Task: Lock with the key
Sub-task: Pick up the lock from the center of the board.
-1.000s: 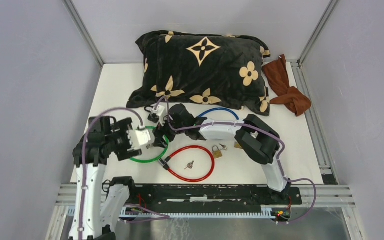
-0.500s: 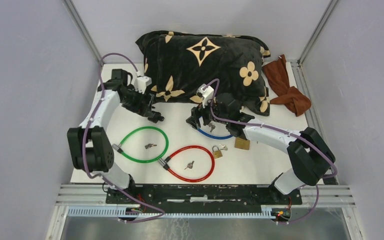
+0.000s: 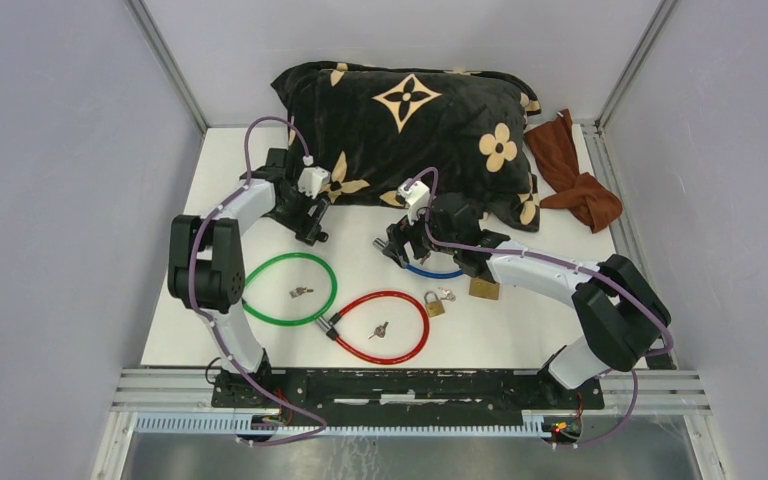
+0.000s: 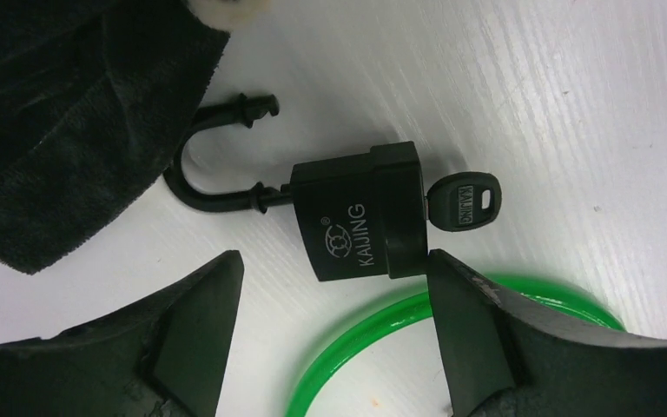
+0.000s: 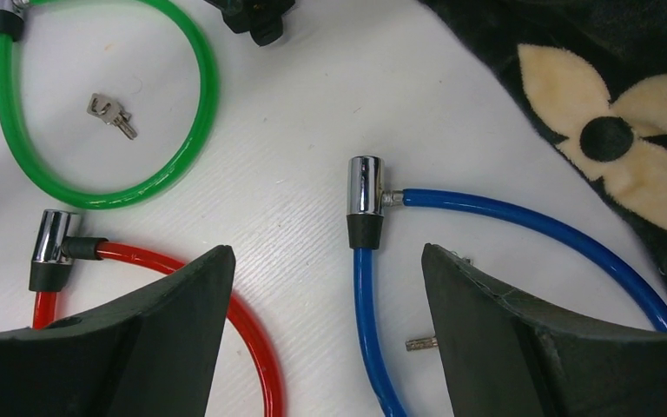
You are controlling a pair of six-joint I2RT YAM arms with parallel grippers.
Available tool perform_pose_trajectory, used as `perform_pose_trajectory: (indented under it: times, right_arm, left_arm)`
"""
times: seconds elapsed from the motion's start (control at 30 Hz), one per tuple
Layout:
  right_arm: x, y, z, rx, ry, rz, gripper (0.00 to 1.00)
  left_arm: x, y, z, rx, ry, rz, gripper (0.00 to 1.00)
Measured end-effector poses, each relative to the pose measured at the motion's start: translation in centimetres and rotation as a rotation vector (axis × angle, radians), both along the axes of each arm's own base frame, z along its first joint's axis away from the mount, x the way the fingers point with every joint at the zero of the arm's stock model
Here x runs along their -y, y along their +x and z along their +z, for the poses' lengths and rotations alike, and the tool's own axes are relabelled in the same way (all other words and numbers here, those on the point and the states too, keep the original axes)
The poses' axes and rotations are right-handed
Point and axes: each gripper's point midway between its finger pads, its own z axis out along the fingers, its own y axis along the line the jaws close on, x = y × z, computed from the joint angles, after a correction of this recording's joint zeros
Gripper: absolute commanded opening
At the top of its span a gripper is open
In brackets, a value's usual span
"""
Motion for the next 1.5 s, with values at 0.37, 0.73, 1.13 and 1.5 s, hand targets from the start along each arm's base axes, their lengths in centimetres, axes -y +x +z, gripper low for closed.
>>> perform_pose_trajectory:
  times: [0.37, 0.73, 1.13, 1.5]
  right_arm:
    - [0.9, 0.2, -0.7, -0.001, -0.043, -0.012, 0.85]
    - [1.1, 0.3, -0.8, -0.002, -0.046, -0.014, 0.84]
    - [1.5, 0.4, 0.1, 0.021, -0.045, -0.016, 0.84]
    - [1.1, -0.1, 4.8, 0.033, 0.122, -0.026, 0.80]
  left_arm:
    - [0.2, -0.7, -2.1, -0.021, -0.009, 0.024, 0.81]
    - [0.8, -0.8, -3.0, -0.008, -0.034, 0.076, 0.83]
    - [1.6, 0.2, -2.7, 0.038, -0.092, 0.138, 0.02]
    - [2.0, -4.5, 6.7, 0.218, -0.139, 0.035, 0.02]
